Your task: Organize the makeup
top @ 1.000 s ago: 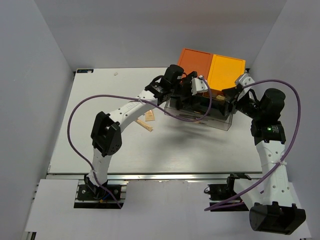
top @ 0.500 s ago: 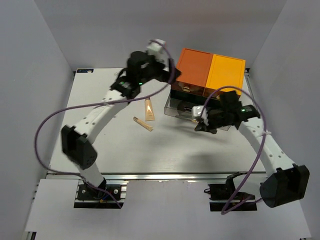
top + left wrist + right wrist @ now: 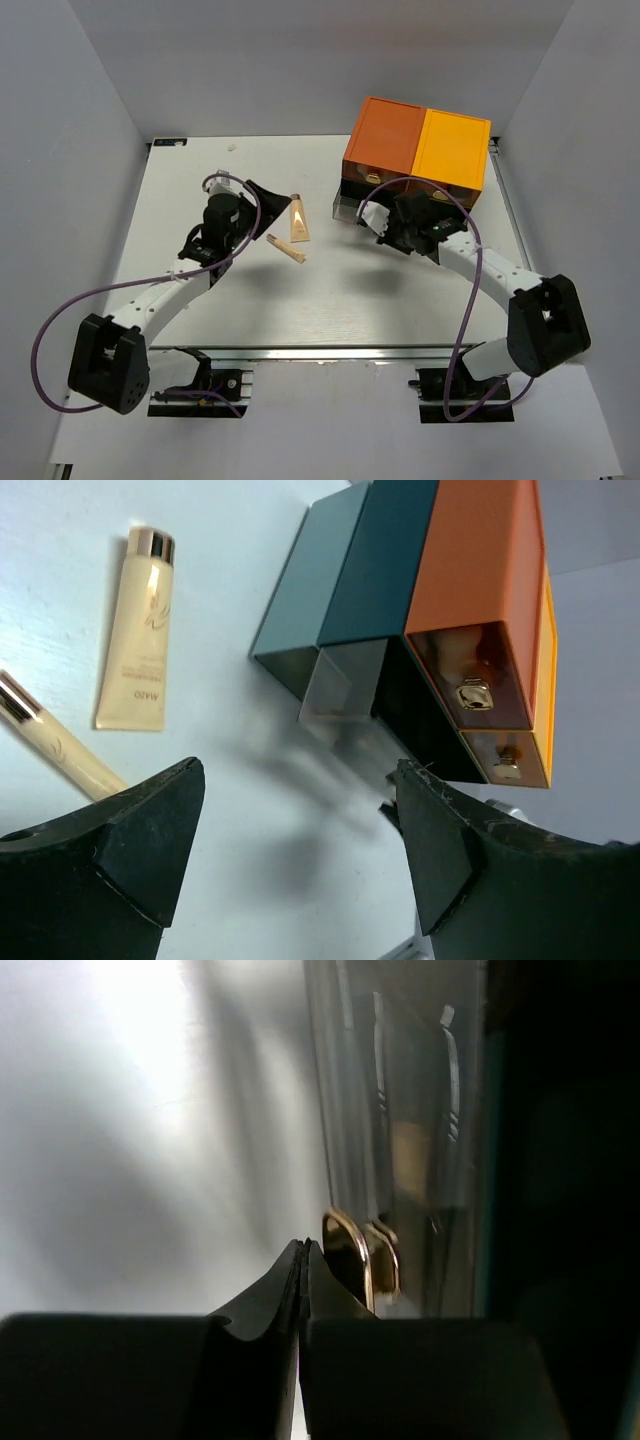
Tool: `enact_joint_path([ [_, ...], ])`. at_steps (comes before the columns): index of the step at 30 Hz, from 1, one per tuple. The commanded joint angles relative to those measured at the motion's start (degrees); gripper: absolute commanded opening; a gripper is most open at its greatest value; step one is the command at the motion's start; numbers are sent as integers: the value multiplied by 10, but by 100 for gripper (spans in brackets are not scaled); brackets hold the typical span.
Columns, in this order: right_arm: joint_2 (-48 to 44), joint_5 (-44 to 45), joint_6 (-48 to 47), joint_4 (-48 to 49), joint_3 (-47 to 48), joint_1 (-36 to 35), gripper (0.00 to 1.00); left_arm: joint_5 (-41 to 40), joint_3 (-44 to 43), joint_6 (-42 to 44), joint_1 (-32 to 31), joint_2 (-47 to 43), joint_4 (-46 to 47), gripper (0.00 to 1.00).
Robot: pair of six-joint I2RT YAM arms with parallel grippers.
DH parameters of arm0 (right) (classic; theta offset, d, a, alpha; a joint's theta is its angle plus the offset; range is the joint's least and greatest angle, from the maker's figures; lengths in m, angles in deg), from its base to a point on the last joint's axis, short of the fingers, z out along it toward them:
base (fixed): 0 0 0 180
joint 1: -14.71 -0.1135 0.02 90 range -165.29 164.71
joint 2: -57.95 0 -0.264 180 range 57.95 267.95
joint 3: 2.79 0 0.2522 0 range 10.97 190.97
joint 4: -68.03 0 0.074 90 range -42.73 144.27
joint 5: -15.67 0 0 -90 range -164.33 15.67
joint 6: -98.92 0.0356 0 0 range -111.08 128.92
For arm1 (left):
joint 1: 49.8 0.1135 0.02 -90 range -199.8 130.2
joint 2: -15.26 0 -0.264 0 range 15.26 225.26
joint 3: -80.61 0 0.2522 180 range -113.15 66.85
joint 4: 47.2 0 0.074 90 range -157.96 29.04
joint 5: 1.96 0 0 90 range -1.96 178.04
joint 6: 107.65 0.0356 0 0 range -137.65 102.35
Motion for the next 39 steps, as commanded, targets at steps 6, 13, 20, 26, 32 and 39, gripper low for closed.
enact_joint_path([
  [6, 7, 208, 35, 267, -21, -1, 0, 51, -18, -84, -27, 74, 23, 84],
  [13, 31, 225, 48, 274, 4, 1, 0, 50, -81, -163, -126, 225, 99, 78],
  [20, 25, 226, 55, 271, 6, 16, 0, 34, -127, -293, -199, 384, 244, 66],
  [26, 15, 200, 63, 242, 14, 38, 3, 6, -186, -348, -227, 472, 289, 69],
  [32, -83, -173, 33, 40, 73, 116, 14, -19, -251, -356, -238, 525, 279, 72],
  [39, -185, -375, 86, 10, 101, 187, 55, -63, -327, -379, -249, 586, 226, 72],
])
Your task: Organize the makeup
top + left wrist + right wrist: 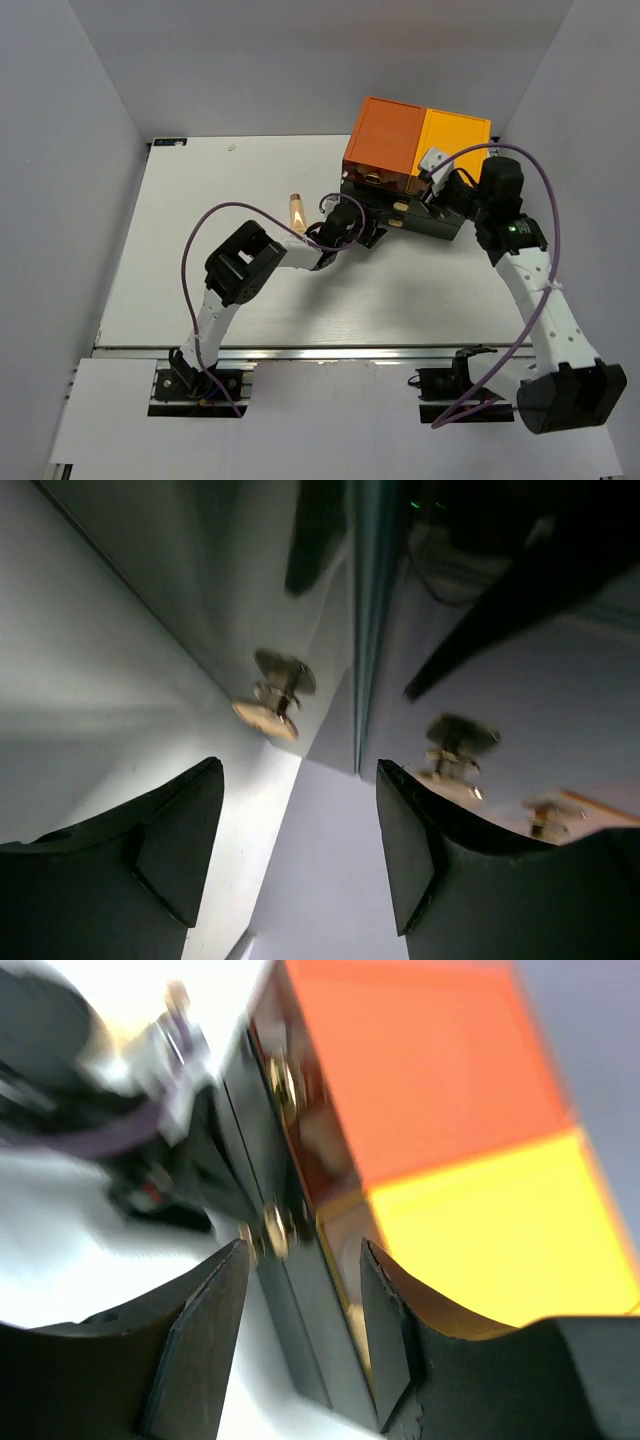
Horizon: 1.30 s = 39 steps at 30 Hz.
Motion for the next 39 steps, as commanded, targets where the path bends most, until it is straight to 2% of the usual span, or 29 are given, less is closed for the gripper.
enact_joint_path([
  [1, -16, -136, 48, -26, 26, 25, 55, -34, -34, -19, -11, 15, -25, 71],
  [10, -47, -145, 100, -1, 23, 63, 54, -41, -111, -16, -12, 63, -58, 61],
  [15, -47, -153, 115, 5, 18, 72, 55, -42, -119, -14, -13, 73, -64, 44],
  [19, -47, -159, 122, 7, 16, 74, 54, -56, -101, -14, -14, 65, -63, 38],
  [21, -48, -159, 125, 7, 13, 75, 54, -54, -86, -18, -14, 61, -52, 32],
  [24, -52, -159, 126, 9, 9, 76, 54, -44, -53, -17, -16, 40, -39, 29],
  [34, -46, -176, 143, 17, 2, 77, 54, -44, 130, -31, -34, -97, 21, 28],
  [39, -43, -188, 154, 20, -1, 77, 54, -49, 179, -40, -43, -137, 20, 28],
])
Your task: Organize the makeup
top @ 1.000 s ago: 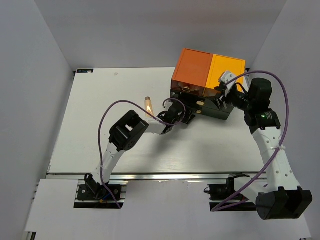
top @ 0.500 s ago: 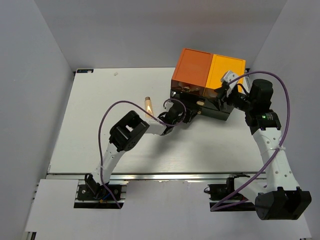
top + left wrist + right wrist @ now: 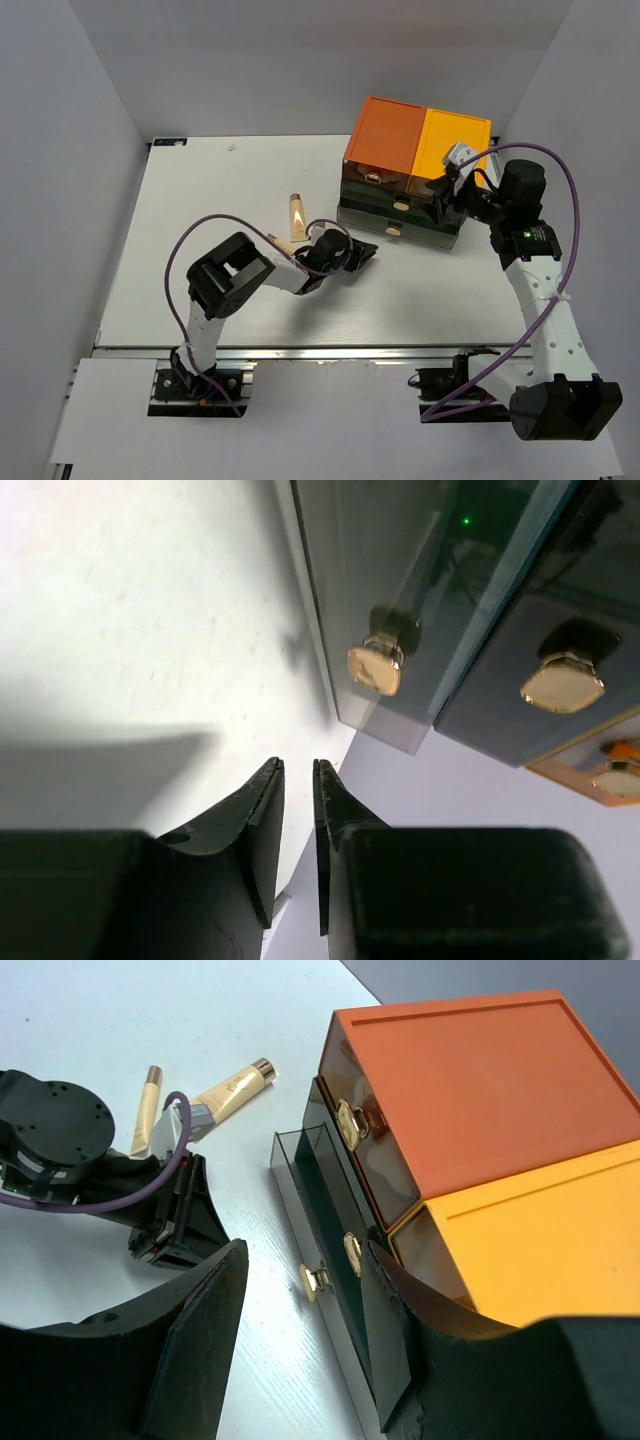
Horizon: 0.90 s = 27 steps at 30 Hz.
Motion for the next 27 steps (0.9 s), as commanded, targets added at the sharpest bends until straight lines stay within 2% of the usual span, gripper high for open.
enact_joint_path([
  [1, -2, -22, 17, 22, -6, 2, 54, -14, 28, -4, -9, -58, 15, 28],
  [2, -2, -23, 17, 20, -6, 2, 55, -19, 29, 4, -9, -62, 21, 29],
  [5, 2, -26, 15, 15, -8, 2, 56, -15, -6, 31, -8, -44, 29, 40],
  [6, 2, -27, 15, 12, -8, 2, 57, -12, -22, 38, -8, -33, 23, 50],
  [9, 2, -28, 16, 12, -11, 2, 58, -9, -78, 44, -6, 8, 8, 56],
  [15, -4, -17, 10, 9, -13, 2, 58, -6, -150, 35, 2, 66, -17, 57],
  [27, -16, -10, 10, 15, -24, 2, 58, 0, -171, 42, 6, 92, -39, 57],
])
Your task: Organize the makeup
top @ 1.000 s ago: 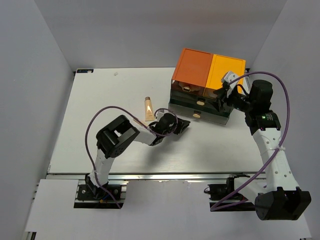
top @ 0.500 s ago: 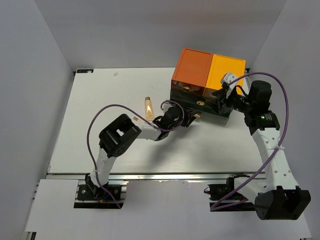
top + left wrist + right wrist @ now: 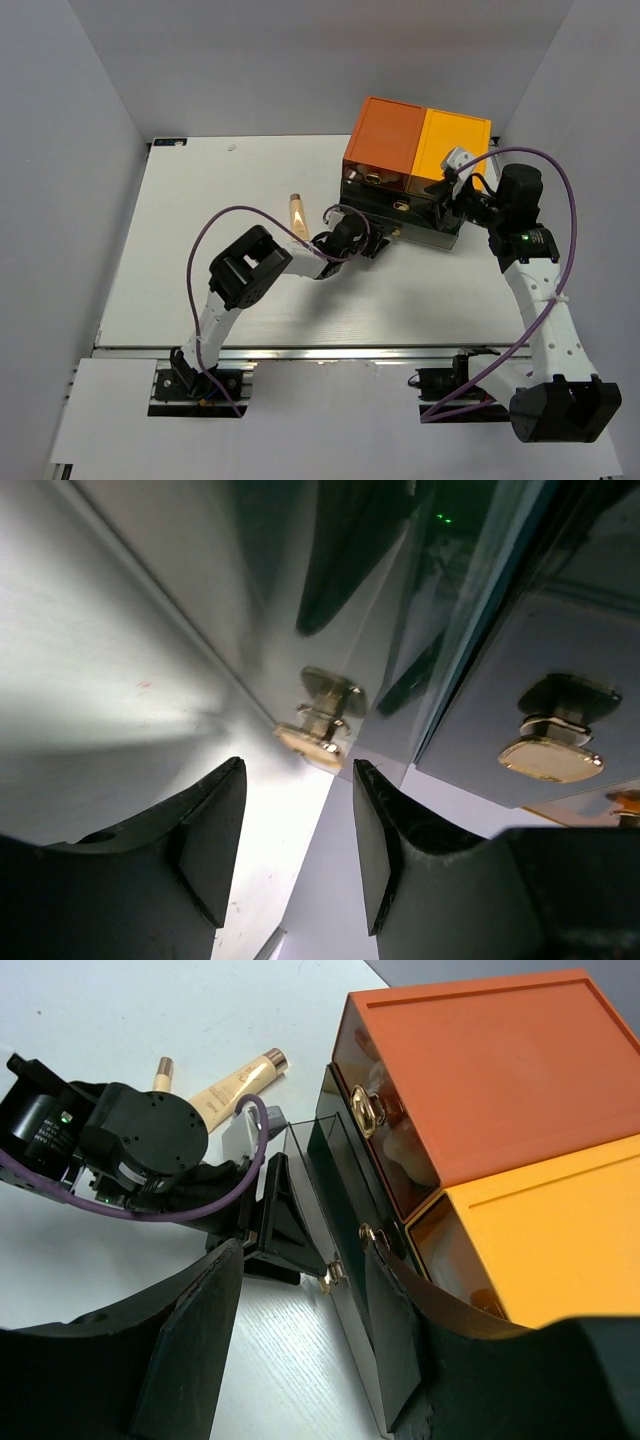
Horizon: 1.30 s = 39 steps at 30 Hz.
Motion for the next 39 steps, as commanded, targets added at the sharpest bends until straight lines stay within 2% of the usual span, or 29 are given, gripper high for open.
enact_joint_path([
  [1, -9, -3, 5, 16, -4, 2, 58, 0, -31, 10, 4, 5, -2, 57],
  [9, -9, -2, 2, 12, -5, 3, 58, 5, -57, 22, 9, 36, -26, 56],
  [16, -13, 1, 0, 11, -6, 3, 58, 10, -19, 12, 10, 26, -7, 27],
  [19, -14, -2, 3, 14, -8, 3, 58, 19, 16, 13, 10, 5, 9, 22],
  [25, -10, -6, 7, 21, -9, 3, 58, 26, 109, 9, 6, -52, 37, 21],
  [34, -4, -15, 13, 26, -4, 3, 58, 28, 201, -1, -3, -113, 69, 22],
  [36, -2, -22, 15, 25, -4, 3, 58, 26, 200, 31, -3, -126, 98, 25],
  [39, 1, -47, -9, 10, -2, 3, 58, 53, 143, 119, -2, -135, 74, 31],
])
